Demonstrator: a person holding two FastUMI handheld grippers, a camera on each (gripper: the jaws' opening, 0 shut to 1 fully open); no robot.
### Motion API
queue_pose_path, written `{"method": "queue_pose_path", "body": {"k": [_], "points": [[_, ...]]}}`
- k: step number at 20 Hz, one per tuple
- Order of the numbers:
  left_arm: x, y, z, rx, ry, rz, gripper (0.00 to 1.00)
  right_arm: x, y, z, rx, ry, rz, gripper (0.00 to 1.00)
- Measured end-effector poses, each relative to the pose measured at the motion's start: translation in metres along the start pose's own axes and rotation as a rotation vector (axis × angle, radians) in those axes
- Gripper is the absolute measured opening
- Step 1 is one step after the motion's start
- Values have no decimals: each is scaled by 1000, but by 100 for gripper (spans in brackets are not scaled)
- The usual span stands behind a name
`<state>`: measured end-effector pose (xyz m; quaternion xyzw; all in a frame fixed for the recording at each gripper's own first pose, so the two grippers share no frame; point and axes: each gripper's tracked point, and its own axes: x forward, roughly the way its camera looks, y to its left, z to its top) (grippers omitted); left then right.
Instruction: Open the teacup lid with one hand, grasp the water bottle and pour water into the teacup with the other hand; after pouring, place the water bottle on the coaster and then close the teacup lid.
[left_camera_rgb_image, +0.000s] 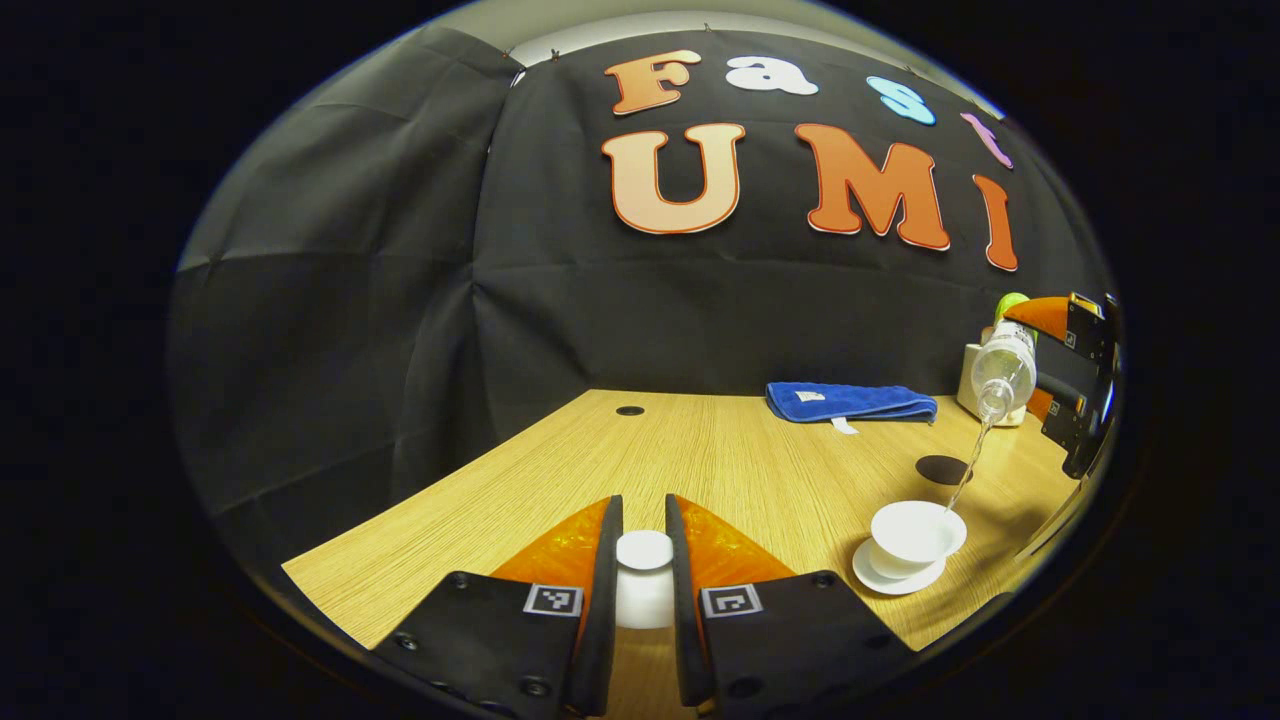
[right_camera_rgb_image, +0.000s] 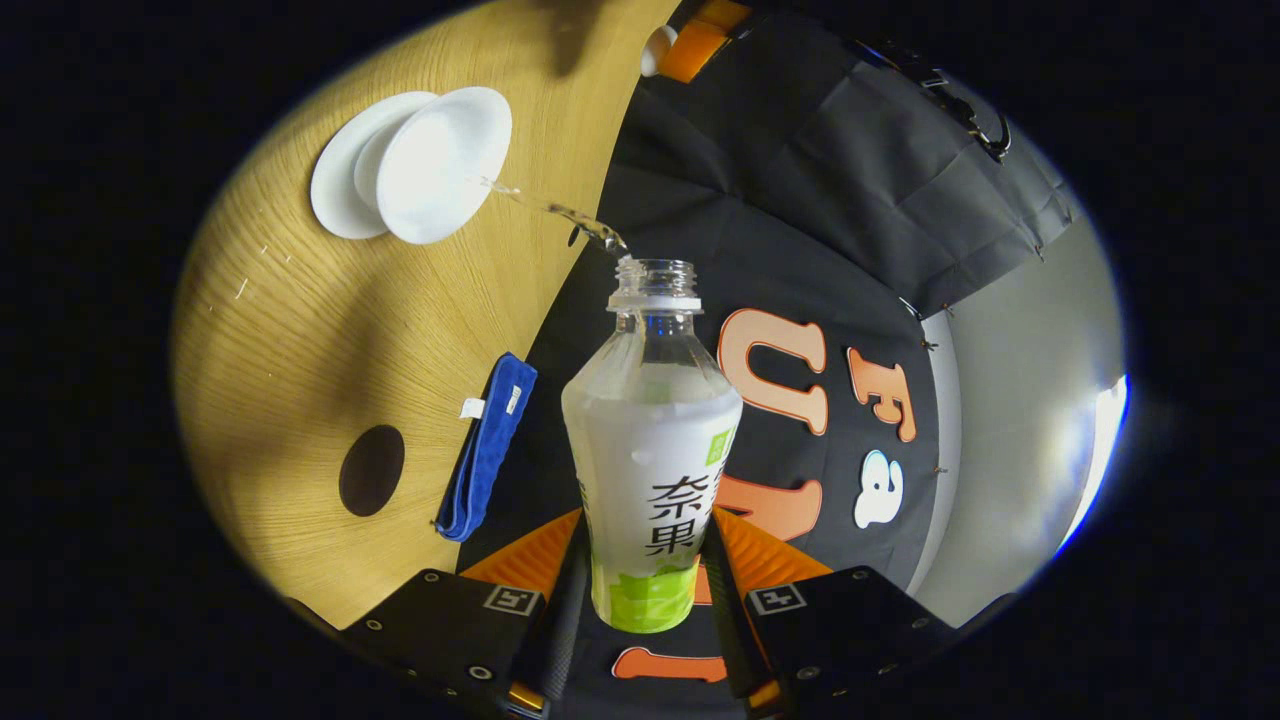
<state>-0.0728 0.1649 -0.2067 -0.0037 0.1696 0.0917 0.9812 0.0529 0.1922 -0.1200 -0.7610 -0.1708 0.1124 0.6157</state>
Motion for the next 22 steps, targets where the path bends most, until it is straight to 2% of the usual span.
{"method": "queue_pose_path", "body": {"k": [3,4,5,7,8,9,11,12,15,19,20,22], "points": [[-2,1,0,2,4,-1,30,3,-6,0,-20,-7,-26,61],[-2,1,-1,3,4,0,29,3,-9,0,-28,-9,-36,58],[-3,1,-1,3,4,0,29,2,-14,-1,-35,-11,-47,61],[-2,2,0,4,3,1,30,5,-19,-2,-53,-18,-65,58],[-2,2,0,5,3,2,30,5,-21,-2,-61,-23,-73,61],[-1,1,1,6,3,0,29,5,-24,-2,-70,-26,-82,58],[-3,0,0,5,5,0,30,7,-29,0,-86,-36,-101,58],[-4,1,-1,5,8,2,29,6,-27,1,-89,-42,-104,61],[-4,3,-2,3,12,2,29,7,-22,7,-113,-60,-109,58],[-6,3,-2,4,12,5,29,8,-20,15,-136,-82,-127,61],[-6,2,-3,4,12,3,29,9,-20,17,-142,-88,-132,58],[-7,1,-1,3,8,1,29,10,-15,21,-138,-102,-124,61]]}}
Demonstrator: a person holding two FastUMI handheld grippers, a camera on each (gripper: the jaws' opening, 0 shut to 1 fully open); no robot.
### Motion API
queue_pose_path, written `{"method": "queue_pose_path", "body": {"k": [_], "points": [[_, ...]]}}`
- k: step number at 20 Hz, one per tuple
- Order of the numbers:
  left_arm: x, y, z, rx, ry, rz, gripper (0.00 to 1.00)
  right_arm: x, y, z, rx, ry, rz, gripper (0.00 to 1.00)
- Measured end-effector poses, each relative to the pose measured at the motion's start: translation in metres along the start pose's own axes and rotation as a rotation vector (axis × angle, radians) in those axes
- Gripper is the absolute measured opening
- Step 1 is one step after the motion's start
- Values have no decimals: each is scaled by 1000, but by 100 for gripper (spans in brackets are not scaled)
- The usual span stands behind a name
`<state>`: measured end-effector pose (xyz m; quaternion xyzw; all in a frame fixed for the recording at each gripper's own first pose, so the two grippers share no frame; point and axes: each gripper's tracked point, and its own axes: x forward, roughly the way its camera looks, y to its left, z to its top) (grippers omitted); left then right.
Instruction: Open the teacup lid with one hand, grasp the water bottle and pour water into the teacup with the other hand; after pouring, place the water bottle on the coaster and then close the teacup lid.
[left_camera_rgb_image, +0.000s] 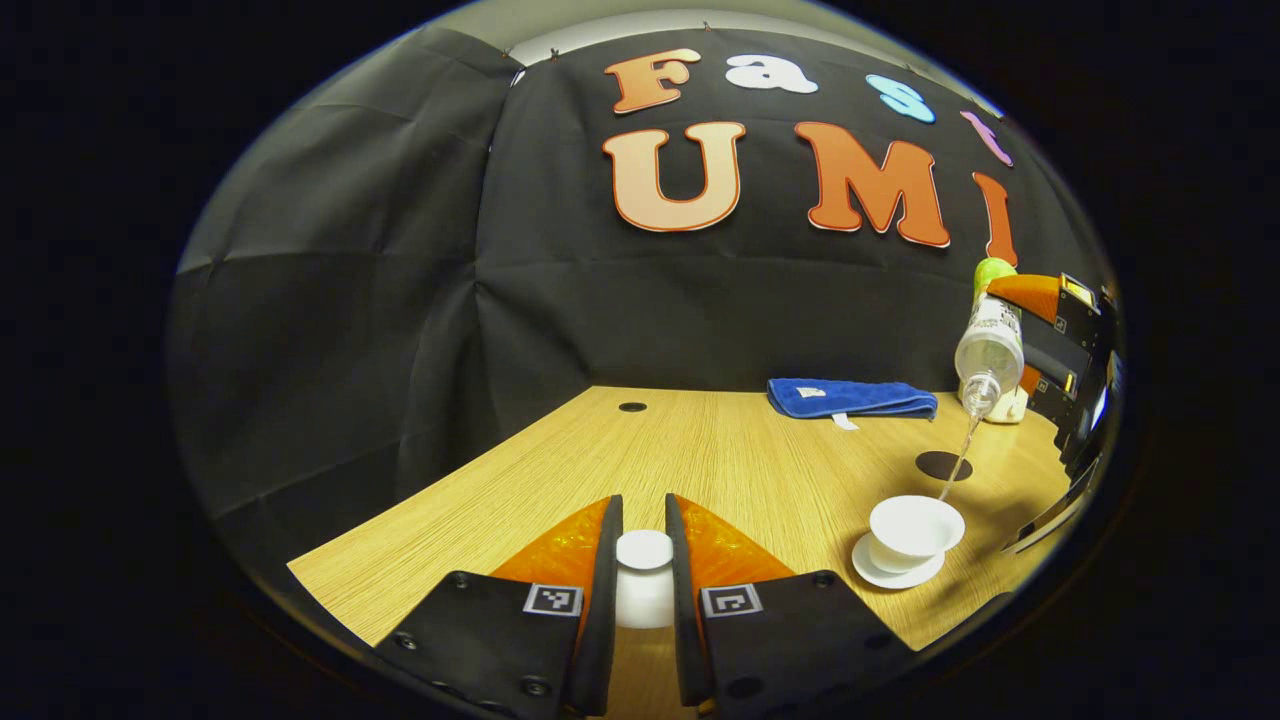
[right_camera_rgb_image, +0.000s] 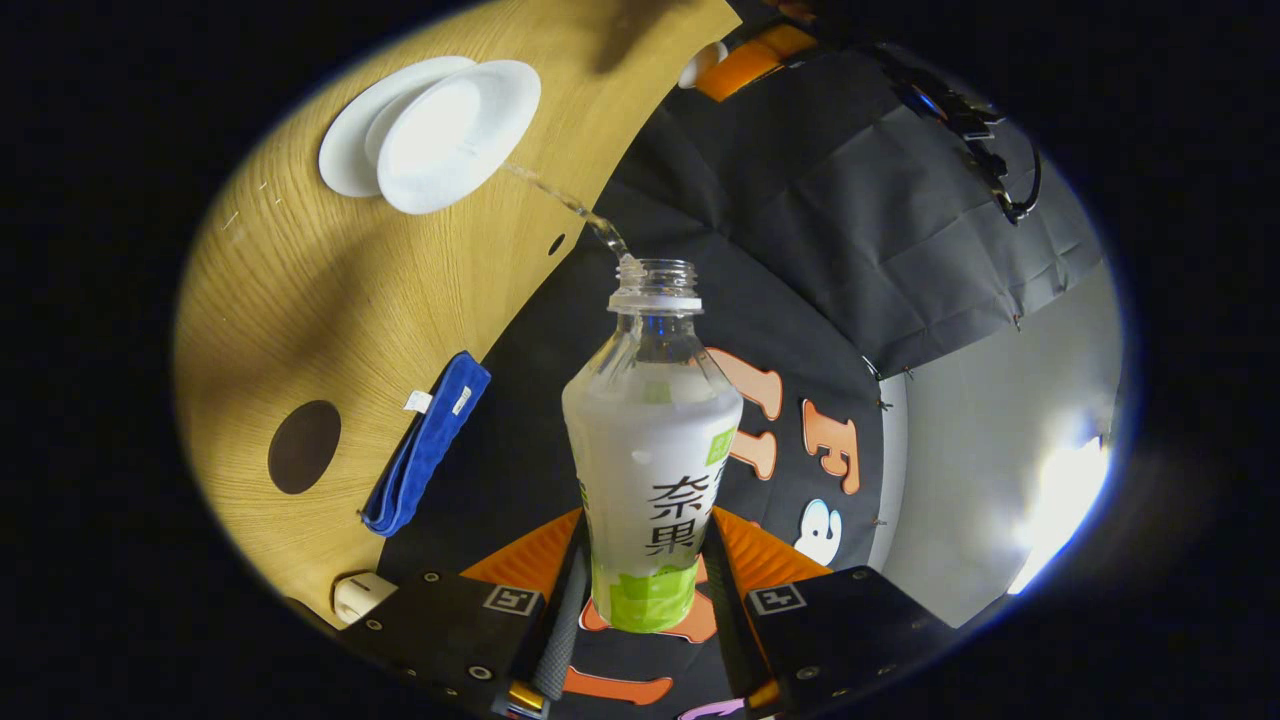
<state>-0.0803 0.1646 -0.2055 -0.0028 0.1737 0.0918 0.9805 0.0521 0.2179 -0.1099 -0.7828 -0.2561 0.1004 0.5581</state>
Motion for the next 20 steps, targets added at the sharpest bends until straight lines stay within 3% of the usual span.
{"method": "queue_pose_path", "body": {"k": [16,20], "points": [[0,-18,5,-10,-3,-36,29,-5,1,15,-91,-62,-60,61],[0,-23,3,-11,6,-47,29,1,-11,24,-119,-89,-144,61]]}}
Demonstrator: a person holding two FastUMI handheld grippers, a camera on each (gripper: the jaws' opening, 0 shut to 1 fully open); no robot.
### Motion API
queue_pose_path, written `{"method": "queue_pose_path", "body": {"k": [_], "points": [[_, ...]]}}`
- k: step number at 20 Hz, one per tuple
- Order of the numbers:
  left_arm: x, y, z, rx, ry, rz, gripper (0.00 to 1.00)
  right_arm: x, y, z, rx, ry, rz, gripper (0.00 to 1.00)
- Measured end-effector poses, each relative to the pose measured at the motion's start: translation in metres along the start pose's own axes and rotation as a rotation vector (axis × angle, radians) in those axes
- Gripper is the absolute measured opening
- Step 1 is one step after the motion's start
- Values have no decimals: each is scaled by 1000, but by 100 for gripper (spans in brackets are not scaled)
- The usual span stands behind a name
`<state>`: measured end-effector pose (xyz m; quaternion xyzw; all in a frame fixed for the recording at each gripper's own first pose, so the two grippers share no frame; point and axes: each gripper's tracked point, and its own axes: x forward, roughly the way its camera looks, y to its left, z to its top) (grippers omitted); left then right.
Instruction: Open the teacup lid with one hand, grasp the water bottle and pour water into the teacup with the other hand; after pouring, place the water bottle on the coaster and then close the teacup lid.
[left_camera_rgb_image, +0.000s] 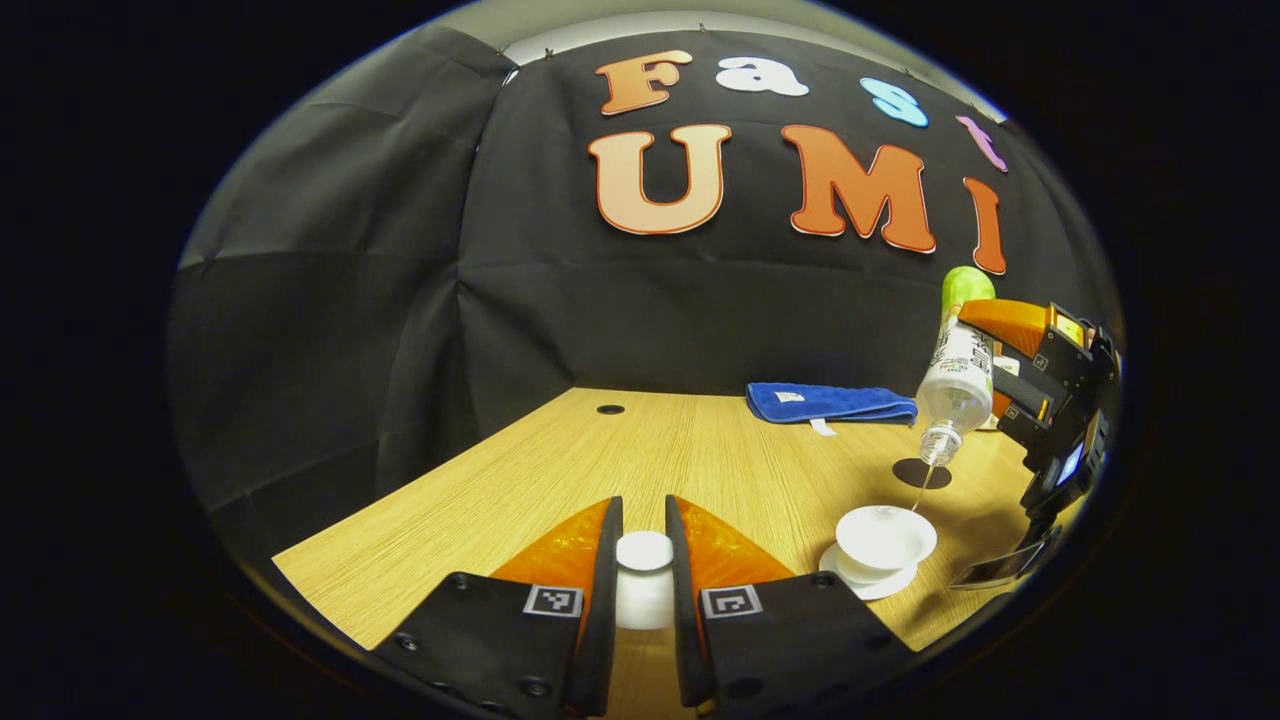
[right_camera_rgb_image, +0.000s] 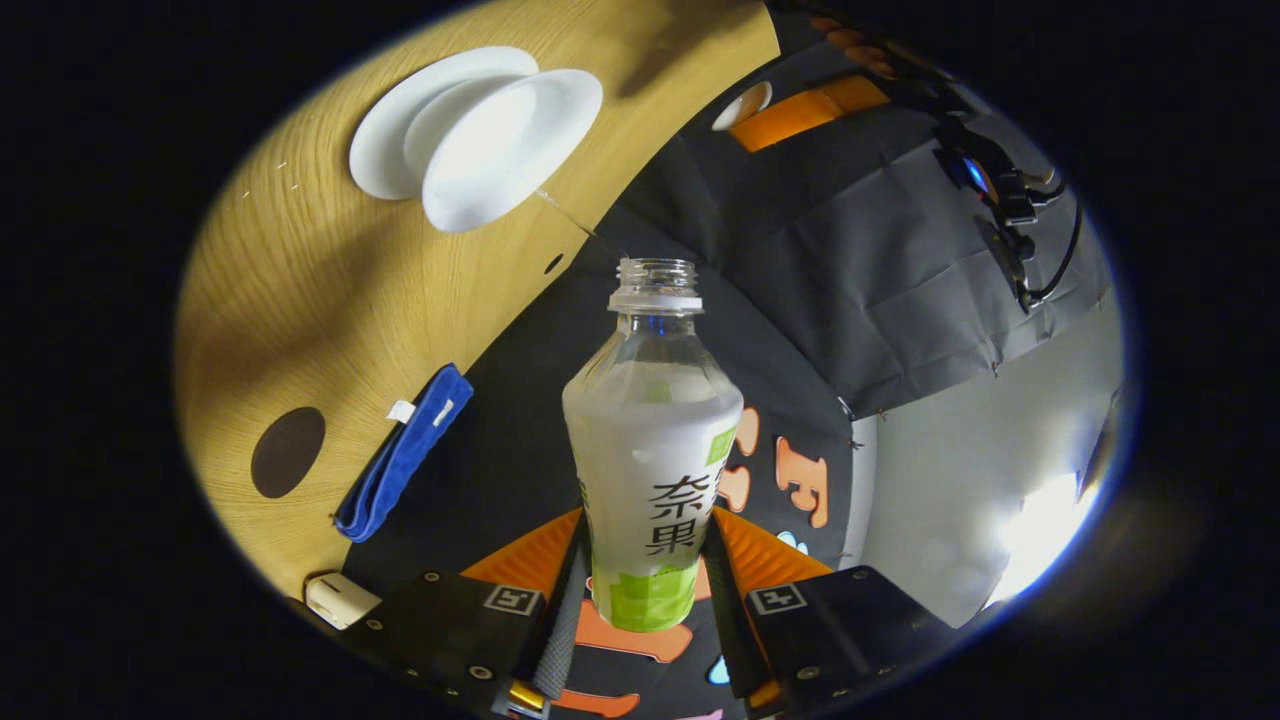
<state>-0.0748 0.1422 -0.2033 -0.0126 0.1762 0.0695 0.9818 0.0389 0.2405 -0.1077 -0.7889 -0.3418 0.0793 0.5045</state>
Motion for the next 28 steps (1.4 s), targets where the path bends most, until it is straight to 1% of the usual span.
{"method": "queue_pose_path", "body": {"k": [1,2,3,4,5,6,8,9,10,11,12,13,14,17,19,20,22,24,28], "points": [[0,-2,0,-1,1,-2,30,2,-3,2,-8,-7,-17,61],[0,-2,1,-2,-1,-4,30,1,-4,3,-10,-11,-28,64],[1,-1,2,-2,-1,-3,29,-1,-3,3,-14,-16,-34,61],[0,-3,2,-2,-3,-3,29,-1,-5,3,-22,-20,-48,61],[0,-3,3,-1,-5,-2,29,1,-6,4,-25,-24,-53,64],[0,-2,3,0,-5,-3,29,1,-4,3,-19,-23,-46,61],[0,-5,6,3,-12,-6,29,0,0,3,21,-13,-22,61],[0,-8,6,4,-14,-9,29,-1,2,3,43,-12,-7,64],[0,-10,6,5,-14,-14,29,-3,5,5,71,-8,11,61],[-1,-12,7,6,-16,-18,28,-4,12,5,119,-2,47,61],[0,-13,9,7,-18,-21,29,-6,20,5,176,7,92,61],[1,-15,11,6,-25,-24,29,-10,28,7,234,18,134,59],[0,-16,13,5,-30,-28,29,-15,34,9,300,31,167,61],[1,-27,19,-7,-49,-52,28,-24,61,16,520,92,275,61],[1,-36,22,-14,-52,-72,27,-32,70,24,674,127,339,61],[1,-41,22,-14,-53,-82,29,-34,71,28,752,146,359,61],[1,-47,25,-9,-59,-96,29,-33,66,20,889,192,374,61],[0,-57,31,-7,-70,-111,29,-24,66,9,1008,235,370,61],[-1,-70,42,-6,-98,-137,29,-21,60,-13,1237,315,321,61]]}}
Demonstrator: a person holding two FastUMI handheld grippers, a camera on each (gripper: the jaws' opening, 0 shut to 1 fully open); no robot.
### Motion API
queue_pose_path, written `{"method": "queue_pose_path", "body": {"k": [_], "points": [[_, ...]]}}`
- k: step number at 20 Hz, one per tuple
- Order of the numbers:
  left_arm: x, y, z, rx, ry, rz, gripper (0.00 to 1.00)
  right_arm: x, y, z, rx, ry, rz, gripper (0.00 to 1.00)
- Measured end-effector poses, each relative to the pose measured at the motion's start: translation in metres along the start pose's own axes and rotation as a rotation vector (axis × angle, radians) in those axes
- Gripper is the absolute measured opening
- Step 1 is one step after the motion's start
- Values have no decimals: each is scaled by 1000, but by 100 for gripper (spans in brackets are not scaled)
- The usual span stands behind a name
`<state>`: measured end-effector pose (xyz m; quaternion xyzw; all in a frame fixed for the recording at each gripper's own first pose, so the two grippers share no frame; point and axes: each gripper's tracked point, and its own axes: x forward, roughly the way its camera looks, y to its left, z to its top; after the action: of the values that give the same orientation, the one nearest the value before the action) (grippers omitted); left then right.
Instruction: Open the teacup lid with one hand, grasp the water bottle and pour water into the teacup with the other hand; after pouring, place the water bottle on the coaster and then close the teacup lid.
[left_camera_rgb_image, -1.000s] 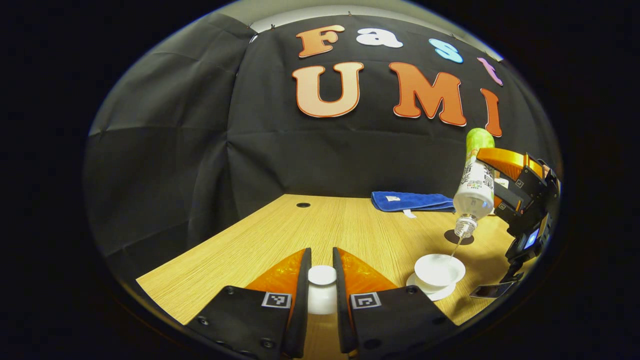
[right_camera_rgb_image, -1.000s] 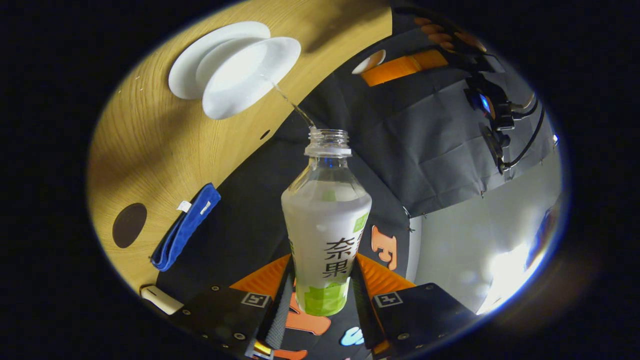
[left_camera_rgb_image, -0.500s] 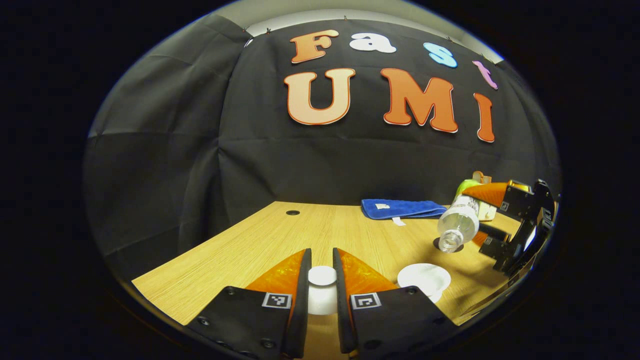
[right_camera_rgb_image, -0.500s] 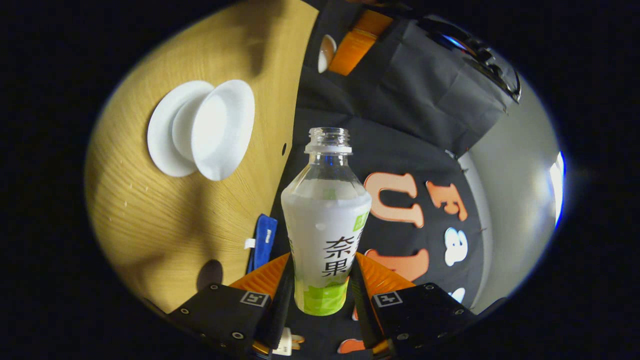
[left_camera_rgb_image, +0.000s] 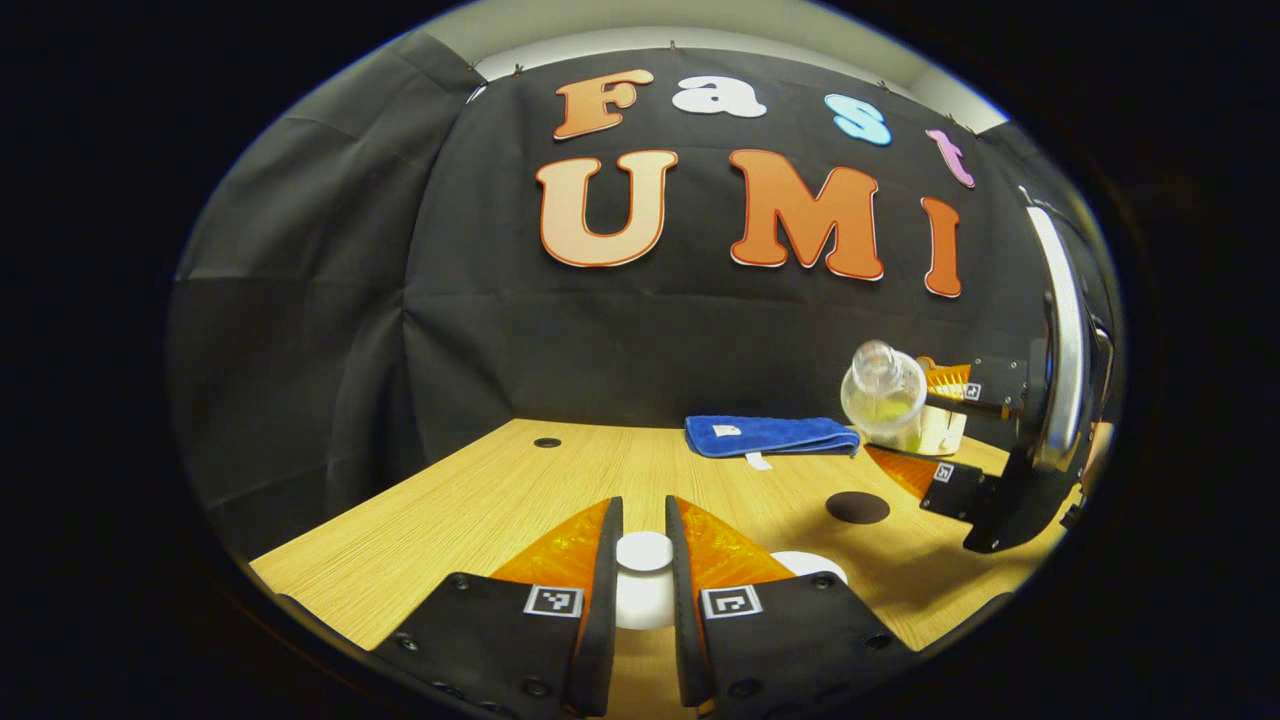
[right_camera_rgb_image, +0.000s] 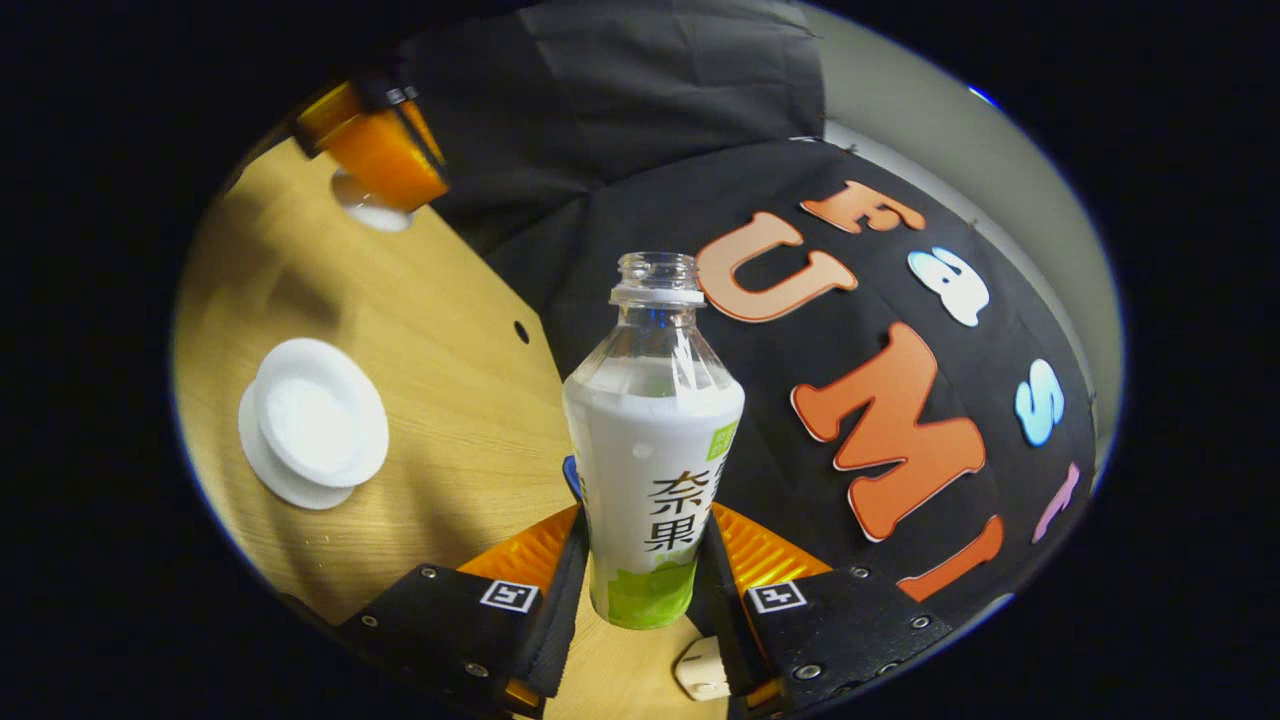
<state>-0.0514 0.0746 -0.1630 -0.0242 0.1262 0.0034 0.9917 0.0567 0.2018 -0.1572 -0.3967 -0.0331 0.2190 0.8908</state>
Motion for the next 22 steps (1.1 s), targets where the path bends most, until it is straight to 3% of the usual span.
{"method": "queue_pose_path", "body": {"k": [6,13,17,22], "points": [[-3,-13,13,3,-33,-17,28,12,-48,-32,314,68,-60,62],[-4,-26,19,-1,-50,-32,29,30,-61,-73,713,124,-25,62],[-2,-28,15,-3,-41,-33,29,43,-43,-94,836,189,0,62],[0,-32,12,-11,-30,-36,29,47,-16,-114,891,243,43,62]]}}
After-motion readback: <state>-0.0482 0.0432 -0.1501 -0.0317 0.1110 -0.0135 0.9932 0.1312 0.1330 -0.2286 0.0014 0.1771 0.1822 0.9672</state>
